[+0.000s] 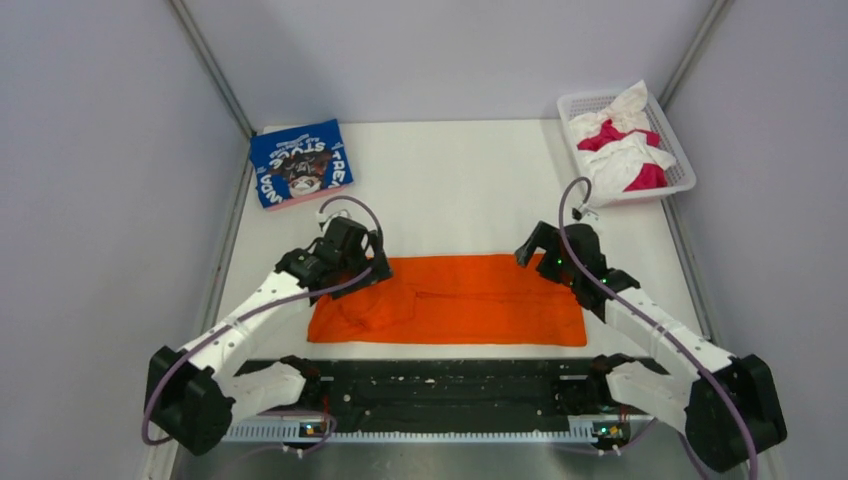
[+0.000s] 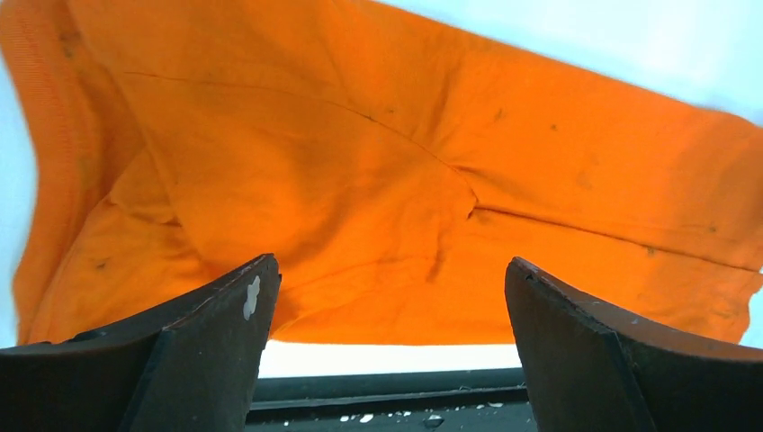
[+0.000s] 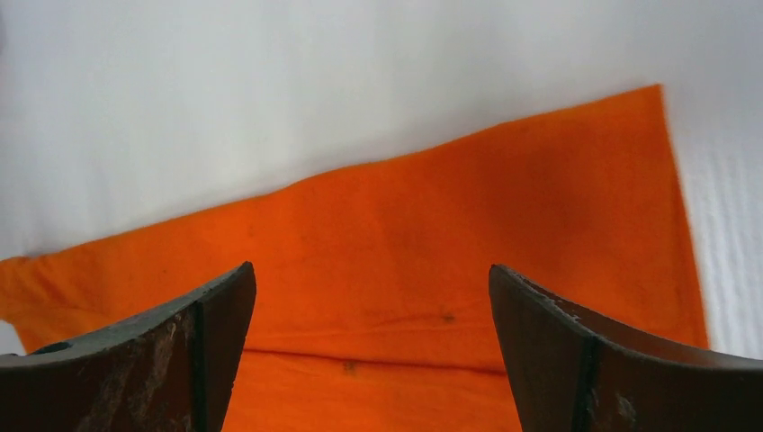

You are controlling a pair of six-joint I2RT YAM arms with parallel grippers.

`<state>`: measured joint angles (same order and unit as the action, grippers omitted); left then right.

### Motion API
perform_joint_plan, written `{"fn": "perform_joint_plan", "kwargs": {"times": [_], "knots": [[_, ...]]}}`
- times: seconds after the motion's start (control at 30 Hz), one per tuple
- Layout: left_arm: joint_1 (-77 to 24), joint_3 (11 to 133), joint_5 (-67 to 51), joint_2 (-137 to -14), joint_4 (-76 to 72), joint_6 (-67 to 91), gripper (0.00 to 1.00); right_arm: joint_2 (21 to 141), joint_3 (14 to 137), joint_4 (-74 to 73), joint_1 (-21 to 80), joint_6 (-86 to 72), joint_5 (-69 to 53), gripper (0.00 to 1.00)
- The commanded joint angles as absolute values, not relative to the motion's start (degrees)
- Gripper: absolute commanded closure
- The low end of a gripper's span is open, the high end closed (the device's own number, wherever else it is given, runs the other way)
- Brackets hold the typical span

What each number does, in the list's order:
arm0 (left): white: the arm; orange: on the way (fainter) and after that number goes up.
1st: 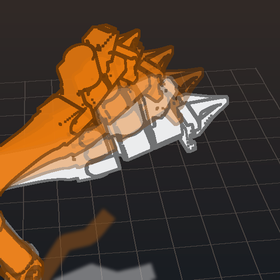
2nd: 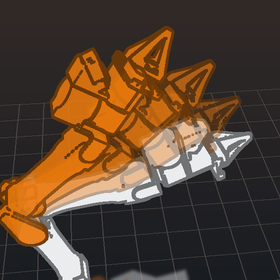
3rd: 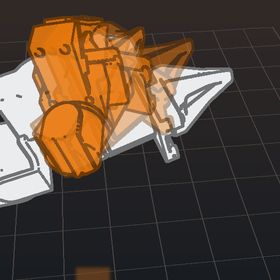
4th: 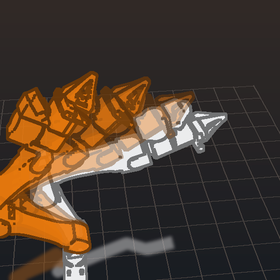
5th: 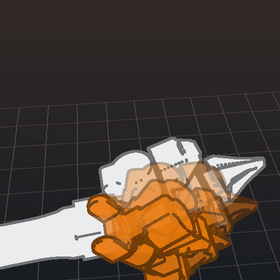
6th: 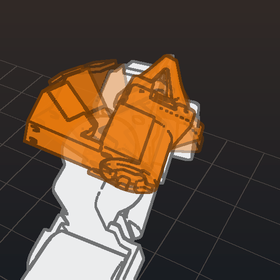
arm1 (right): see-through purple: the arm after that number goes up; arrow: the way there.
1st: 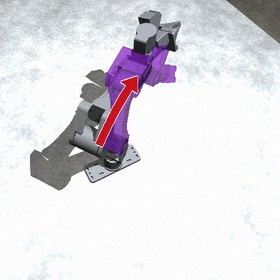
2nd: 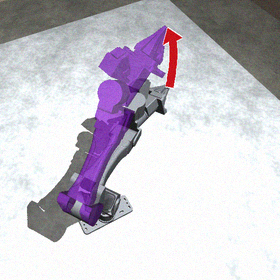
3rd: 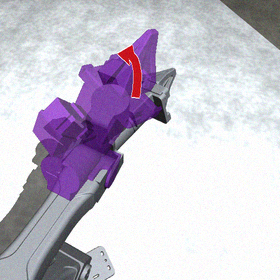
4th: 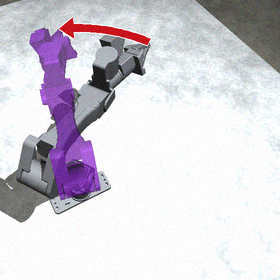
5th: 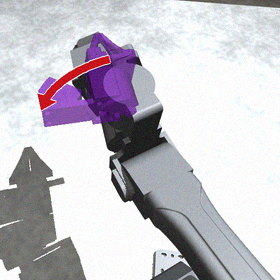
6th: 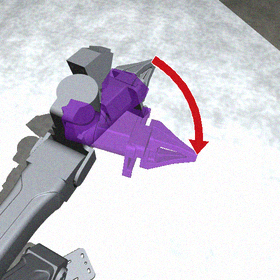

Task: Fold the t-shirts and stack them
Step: Fold the other side of the tshirt into a rectangle, then rotate the tshirt 90 degrees

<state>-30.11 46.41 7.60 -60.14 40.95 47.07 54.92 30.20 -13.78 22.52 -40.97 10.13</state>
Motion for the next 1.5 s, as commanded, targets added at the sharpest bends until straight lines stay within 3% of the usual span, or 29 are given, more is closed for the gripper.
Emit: {"fn": "perform_joint_plan", "kwargs": {"times": [0.0, 0.2, 0.37, 0.5, 0.7, 0.83, 0.97, 1.3, 1.47], "knots": [[-30.06, 43.3, 6.5, -66.02, 33.31, 49.76, 0.01, 63.53, 31.88, 0.84, 23.03, -40.7, 0.49, 0.01], [-24.78, 34.77, 0.33, -76.57, 19.59, 55.36, 0.01, 76.47, 35.59, 2.38, 23.78, -40.76, -4.0, 0.01], [-22.4, 40.93, 3.31, -86.76, 14.85, 55.58, 0.01, 77.82, 35.2, -1.31, 27.25, -40.68, -0.28, 0.01], [-21.3, 60.15, 2.45, -104.06, 16.19, 53.3, 0.01, 74.34, 31.46, -3.81, 28.65, -41.48, 0.93, 0.01], [-21.21, 101.42, -10.5, -133.87, 19.0, 53.8, 0.02, 69.89, 28.69, -4.74, 33.83, -39.28, -7.63, 0.01], [-21.51, 126.76, -15.86, -151.4, 11.09, 60.47, 0.01, 71.04, 29.7, -4.24, 38.54, -37.09, -11.28, 0.01], [-21.65, 139.11, -21.64, -164.24, -6.65, 71.74, 0.01, 71.76, 31.35, -5.09, 40.55, -33.87, -11.49, 0.01], [-21.83, 138.25, -6.07, -157.66, -2.46, 62.35, 0.01, 62.63, 31.29, -3.54, 40.63, -32.93, -2.98, 0.01], [-21.36, 137.29, -14.08, -150.17, -4.96, 58.04, 0.01, 52.99, 27.34, -3.89, 40.62, -35.27, 8.14, 0.01]]}}
